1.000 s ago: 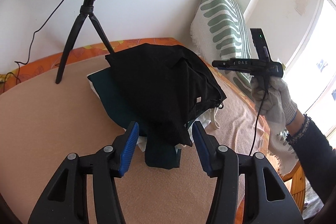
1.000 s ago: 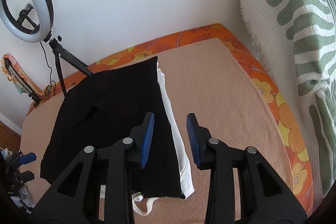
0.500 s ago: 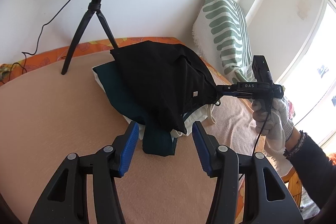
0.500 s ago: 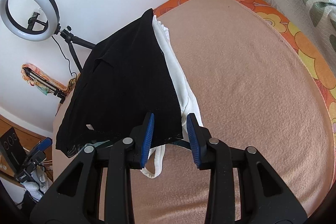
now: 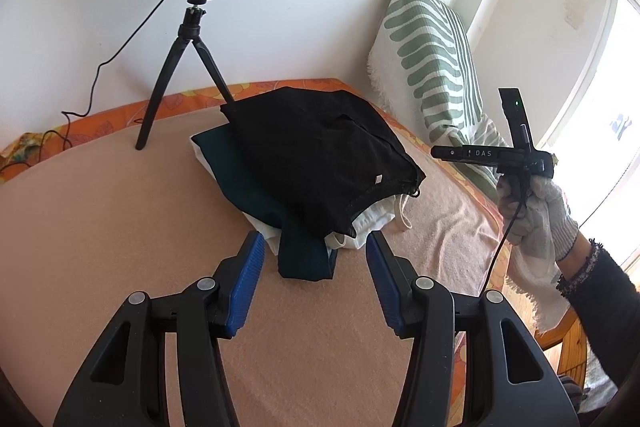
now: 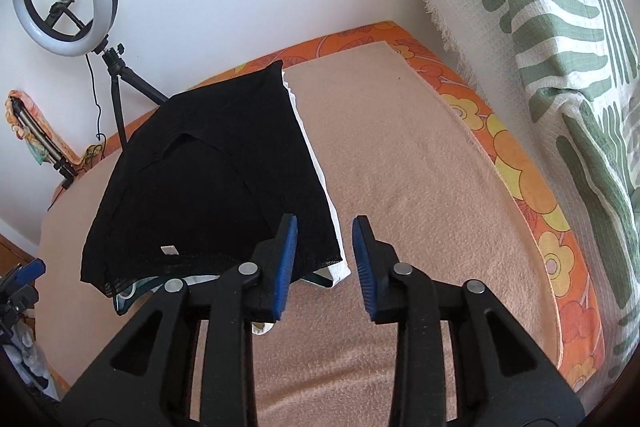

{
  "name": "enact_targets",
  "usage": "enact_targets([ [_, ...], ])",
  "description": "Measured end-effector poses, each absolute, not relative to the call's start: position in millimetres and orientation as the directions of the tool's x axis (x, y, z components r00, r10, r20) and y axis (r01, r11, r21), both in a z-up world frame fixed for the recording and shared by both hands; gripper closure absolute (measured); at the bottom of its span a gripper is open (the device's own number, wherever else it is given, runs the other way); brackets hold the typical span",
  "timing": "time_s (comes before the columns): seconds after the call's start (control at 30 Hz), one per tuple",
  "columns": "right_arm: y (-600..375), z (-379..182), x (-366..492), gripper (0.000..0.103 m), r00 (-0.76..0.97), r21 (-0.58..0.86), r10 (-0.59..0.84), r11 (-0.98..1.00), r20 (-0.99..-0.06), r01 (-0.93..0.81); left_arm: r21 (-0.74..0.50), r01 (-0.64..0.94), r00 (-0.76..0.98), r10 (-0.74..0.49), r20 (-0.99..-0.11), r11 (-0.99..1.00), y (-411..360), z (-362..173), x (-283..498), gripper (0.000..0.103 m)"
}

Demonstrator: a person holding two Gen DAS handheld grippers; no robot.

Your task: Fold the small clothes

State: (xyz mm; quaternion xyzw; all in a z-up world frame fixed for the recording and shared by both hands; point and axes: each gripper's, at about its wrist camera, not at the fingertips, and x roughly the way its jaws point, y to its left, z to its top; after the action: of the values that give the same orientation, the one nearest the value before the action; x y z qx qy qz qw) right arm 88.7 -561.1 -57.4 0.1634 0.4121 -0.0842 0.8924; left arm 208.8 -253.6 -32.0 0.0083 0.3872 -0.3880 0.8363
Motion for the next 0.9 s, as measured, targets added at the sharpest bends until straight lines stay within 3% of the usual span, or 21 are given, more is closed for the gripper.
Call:
enact_targets([
  [0.17,-538.2,-37.7,66.2,0.070,0.674,0.190,-0.060,0.937,-0.736,0.292,-0.264,0.670,0.411,-0.643,-0.647,0.694,-243.3,-21.2,187.2,0.050],
  [0.4,-488.2,-9.5,33.7,0.059,0.705,0.102,-0.136,0.953,-0.696,0.285,-0.195,0.685,0.472,-0.631,-0.616,0.702,-225.7,-3.0,150.5,0.025],
  [0.5,-466.5,4.8,20.3,0.058,0.719,0.071,-0.176,0.951,-0.672,0.299,-0.165,0.689,0.507,-0.632,-0.586,0.706,-214.5,5.1,136.2,0.023],
  [0.53,-458.9,9.3,16.8,0.055,0.725,0.056,-0.191,0.952,-0.662,0.302,-0.158,0.686,0.522,-0.631,-0.574,0.710,-209.7,7.8,131.7,0.023],
  [0.6,-440.0,19.3,9.0,0.036,0.740,0.014,-0.230,0.951,-0.631,0.308,-0.153,0.678,0.544,-0.630,-0.554,0.719,-200.1,12.6,124.1,0.022],
  [0.9,-366.0,45.2,-19.9,0.017,0.814,-0.052,-0.318,0.940,-0.487,0.337,-0.105,0.619,0.611,-0.562,-0.558,0.778,-163.6,15.0,106.1,0.019],
])
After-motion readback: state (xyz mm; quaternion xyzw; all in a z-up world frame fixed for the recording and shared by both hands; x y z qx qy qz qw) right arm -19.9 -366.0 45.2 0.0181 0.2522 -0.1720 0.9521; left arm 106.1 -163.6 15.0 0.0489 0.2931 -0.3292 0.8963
